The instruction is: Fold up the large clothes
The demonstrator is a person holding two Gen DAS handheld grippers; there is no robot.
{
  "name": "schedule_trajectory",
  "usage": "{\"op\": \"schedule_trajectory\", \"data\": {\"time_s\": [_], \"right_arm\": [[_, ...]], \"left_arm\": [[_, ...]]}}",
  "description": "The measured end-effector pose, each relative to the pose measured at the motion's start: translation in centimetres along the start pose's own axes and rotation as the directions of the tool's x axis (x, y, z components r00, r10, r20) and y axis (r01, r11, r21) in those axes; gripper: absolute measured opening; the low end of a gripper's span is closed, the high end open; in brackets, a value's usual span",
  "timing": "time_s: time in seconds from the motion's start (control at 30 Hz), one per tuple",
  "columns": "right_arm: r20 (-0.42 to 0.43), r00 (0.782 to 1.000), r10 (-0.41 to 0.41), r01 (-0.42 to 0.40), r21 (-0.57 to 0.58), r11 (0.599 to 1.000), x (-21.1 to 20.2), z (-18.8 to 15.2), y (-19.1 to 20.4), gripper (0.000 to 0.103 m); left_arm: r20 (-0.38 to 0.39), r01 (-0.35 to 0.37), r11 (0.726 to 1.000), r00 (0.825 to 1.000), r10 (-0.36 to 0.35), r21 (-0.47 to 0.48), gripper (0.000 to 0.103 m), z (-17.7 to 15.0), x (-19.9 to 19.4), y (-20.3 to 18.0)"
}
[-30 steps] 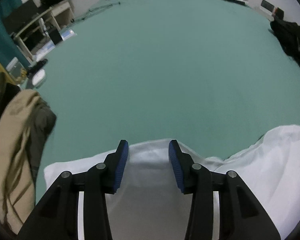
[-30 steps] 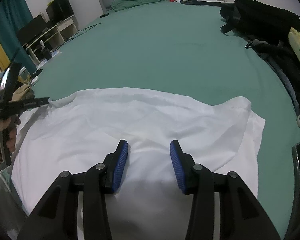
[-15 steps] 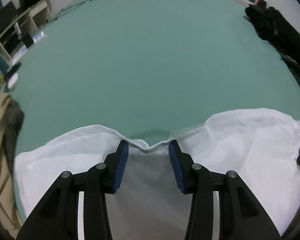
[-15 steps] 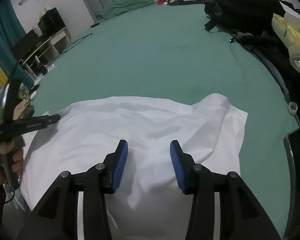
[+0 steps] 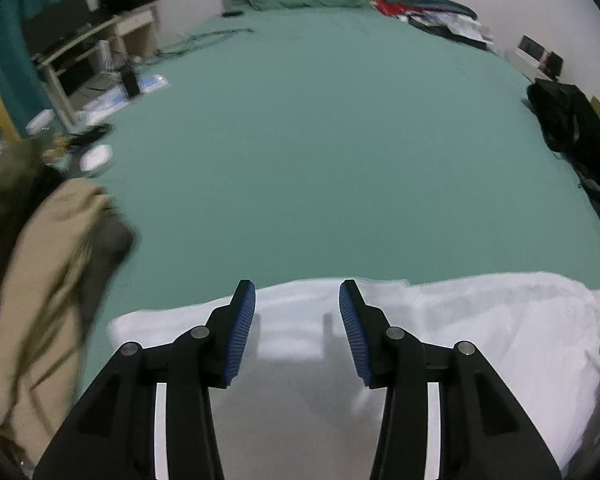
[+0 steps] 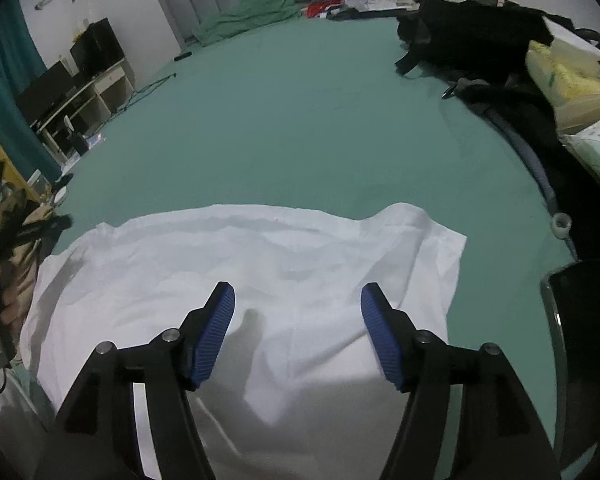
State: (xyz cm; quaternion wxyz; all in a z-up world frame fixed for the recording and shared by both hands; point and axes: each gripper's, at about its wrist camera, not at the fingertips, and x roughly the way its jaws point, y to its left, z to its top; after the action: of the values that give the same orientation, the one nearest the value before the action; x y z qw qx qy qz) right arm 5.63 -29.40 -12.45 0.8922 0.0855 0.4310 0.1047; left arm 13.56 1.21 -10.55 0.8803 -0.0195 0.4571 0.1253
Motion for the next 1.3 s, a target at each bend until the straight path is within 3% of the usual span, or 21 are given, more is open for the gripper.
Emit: {"op": "schedule_trajectory", "data": {"time_s": [0.13,0.2,0.27,0.33,0.57,0.77,0.9,1.03,1.17,1.23,1.3], "right_arm": [[0.017,1.000,0.006,-0.007,0.037,0.999,-1.7,-1.1,-0.2,0.067],[0.029,1.000,0.007,-0.008,0.050,0.999,-2.8,-1.9,-0.2,0.075],[0.043,0.999,0.015,-0.018,0.058,0.998,-3.8,-2.9,-0.1,0.091],[0.052,0.998,0.019,-0.023,0.069,0.997,-4.7,-4.1,-0.1,0.095],[0.036,0.998,0.060,-0.067,0.224,0.972,-7.0,-9.5,-0.7,0.096],[0.023,0.997,0.069,-0.073,0.328,0.942,-6.8,-11.5,-0.7,0.097],[0.022,0.998,0.057,-0.061,0.353,0.934,-6.4,-11.4,-0.9,0.098],[0.021,0.999,-0.043,0.030,0.435,0.900,-7.3,-12.1,-2.2,0.098],[0.019,1.000,-0.008,-0.001,0.421,0.907,-6.1,-11.6,-2.3,0.103],[0.064,0.998,0.004,-0.031,0.432,0.901,-5.7,-11.3,-2.1,0.103],[0.100,0.987,0.125,-0.157,0.460,0.874,-4.5,-10.6,-2.0,0.103]], "left_arm": [[0.026,-0.013,0.998,1.000,0.015,-0.069,0.047,-2.6,-3.7,3.5],[0.029,-0.019,0.996,0.999,0.022,-0.085,0.047,-4.5,-5.3,4.9],[0.027,-0.024,0.995,0.999,0.027,-0.098,0.047,-6.9,-6.8,6.3],[0.012,-0.016,0.994,1.000,0.017,-0.112,0.047,-8.9,-7.4,7.6],[-0.035,0.021,0.983,0.999,-0.028,-0.180,0.047,-14.5,-8.3,9.6],[-0.041,0.052,0.976,0.997,-0.062,-0.211,0.047,-17.3,-8.5,9.1],[-0.056,0.117,0.974,0.990,-0.130,-0.195,0.047,-17.9,-7.9,7.8],[-0.030,0.141,0.973,0.988,-0.149,-0.182,0.047,-17.3,-8.0,7.0],[-0.012,0.181,0.970,0.983,-0.185,-0.164,0.047,-16.6,-7.7,5.8],[-0.007,0.198,0.969,0.980,-0.201,-0.147,0.047,-16.2,-7.6,4.9],[0.003,0.228,0.966,0.973,-0.229,-0.121,0.047,-15.7,-7.7,3.7]]}}
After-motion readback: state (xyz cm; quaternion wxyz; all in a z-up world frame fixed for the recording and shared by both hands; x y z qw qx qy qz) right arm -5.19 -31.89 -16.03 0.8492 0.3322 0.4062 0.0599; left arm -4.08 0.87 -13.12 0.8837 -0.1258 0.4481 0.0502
